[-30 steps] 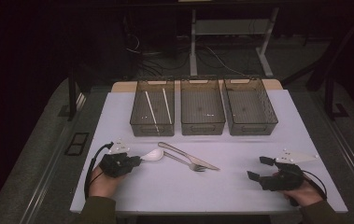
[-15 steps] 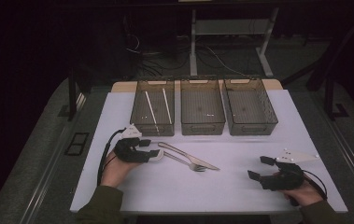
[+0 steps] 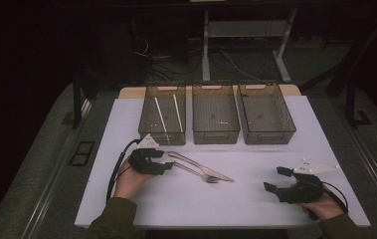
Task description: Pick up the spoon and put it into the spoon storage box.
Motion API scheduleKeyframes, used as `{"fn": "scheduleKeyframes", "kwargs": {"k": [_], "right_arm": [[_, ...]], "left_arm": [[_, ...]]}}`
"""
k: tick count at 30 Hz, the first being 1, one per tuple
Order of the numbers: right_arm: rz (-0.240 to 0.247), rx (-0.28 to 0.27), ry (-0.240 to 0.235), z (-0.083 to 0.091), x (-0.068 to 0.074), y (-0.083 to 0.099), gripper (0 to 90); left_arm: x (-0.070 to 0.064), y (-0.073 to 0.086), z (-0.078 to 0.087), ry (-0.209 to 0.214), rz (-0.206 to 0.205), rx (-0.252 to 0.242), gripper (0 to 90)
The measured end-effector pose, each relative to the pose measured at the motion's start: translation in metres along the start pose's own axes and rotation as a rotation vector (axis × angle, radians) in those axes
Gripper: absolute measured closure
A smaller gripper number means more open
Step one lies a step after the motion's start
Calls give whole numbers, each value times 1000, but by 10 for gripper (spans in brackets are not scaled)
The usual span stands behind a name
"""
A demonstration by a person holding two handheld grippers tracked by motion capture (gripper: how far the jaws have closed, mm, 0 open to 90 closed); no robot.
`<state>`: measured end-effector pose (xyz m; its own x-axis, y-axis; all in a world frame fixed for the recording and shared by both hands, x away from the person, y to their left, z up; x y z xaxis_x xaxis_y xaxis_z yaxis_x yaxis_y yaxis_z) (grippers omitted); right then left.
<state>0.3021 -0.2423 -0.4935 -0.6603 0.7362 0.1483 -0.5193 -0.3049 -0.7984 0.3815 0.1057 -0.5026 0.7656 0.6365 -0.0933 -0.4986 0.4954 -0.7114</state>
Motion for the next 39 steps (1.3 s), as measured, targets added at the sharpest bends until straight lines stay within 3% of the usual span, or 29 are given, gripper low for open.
{"fn": "scheduleKeyframes", "kwargs": {"k": [8,18,25,29,31,39], "right_arm": [[1,0,-1,0,0,0,208],[1,-1,1,0,0,0,208],[2,0,1,0,0,0,208],[2,2,2,0,-1,0,208],[1,3,4,0,-1,0,208],[2,9,3,0,-1,1,208]], "left_arm": [[3,7,-3,-13,-3,40,371],[-1,11,-7,-8,-52,83,381],[-7,13,-7,32,-70,89,490],[-14,14,-7,75,-95,98,584],[-14,14,-7,76,-120,105,593],[-16,15,-3,72,-127,118,684]]}}
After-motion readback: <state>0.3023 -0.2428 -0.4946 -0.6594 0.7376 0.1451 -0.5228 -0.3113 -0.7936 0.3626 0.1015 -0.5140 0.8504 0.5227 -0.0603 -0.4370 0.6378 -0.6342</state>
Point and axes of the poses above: each handheld gripper's, and its own axes: z roughly backward along the jaws, y roughly out of its underside, x roughly to its left, the point moved 10 cm from there along -z, roughly forward along the jaws, and after that the axes turned 1 degree about x, right-handed, at the moved point
